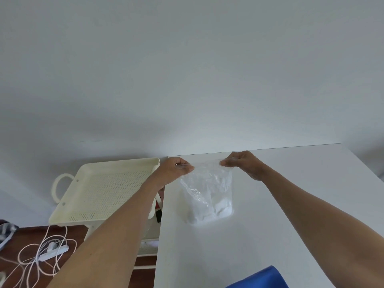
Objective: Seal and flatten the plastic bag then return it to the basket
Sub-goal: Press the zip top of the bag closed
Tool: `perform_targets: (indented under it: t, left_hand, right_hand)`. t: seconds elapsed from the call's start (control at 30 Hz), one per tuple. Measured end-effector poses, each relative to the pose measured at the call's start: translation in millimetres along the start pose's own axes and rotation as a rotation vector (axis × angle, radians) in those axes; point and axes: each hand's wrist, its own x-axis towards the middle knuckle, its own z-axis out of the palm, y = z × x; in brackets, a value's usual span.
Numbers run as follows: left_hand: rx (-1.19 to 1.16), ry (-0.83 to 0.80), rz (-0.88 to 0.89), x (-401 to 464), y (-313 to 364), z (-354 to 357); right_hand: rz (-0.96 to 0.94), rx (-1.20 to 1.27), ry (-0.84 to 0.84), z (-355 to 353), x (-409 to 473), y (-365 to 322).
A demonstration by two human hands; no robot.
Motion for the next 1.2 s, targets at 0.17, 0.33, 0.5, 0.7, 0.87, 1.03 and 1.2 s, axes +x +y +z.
perform_targets:
  t: [0.17,0.33,0.5,0.7,0.87,1.03,1.2]
  left_hand:
    - [0.072,0.034,0.012,1.7,-1.6,-0.4]
    - [0.137,0.049,0.050,3.6,-2.4,4.5]
    - [0.084,0.029,0.047,1.3,1.5,3.1]
    - [0.144,0.050,0.071,4.4,2.9,6.0]
    - [0.331,0.119,0.128,5.1,4.5,8.4]
    - [0.338,0.128,0.111,10.3,6.6,6.7]
    - [0.349,0.080,0.137,14.2,10.6,9.3]
  right_hand:
    - [0.007,-0.042,-0.069,1.7,-2.5,-3.6]
    - [0.045,-0.135,-0.129,3.9,0.5,-12.2]
    - [0.023,-0.139,-0.039,4.8,4.9,-9.8]
    - [0.016,-0.168,-0.053,6.4,3.9,-11.6]
    - [0.061,-0.291,-0.191,7.7,5.8,-26.0]
    - [0.010,-0.283,-0.111,5.9,11.3,-24.3]
    - [-0.003,-0.281,-0.105,13.5,14.4,-25.0]
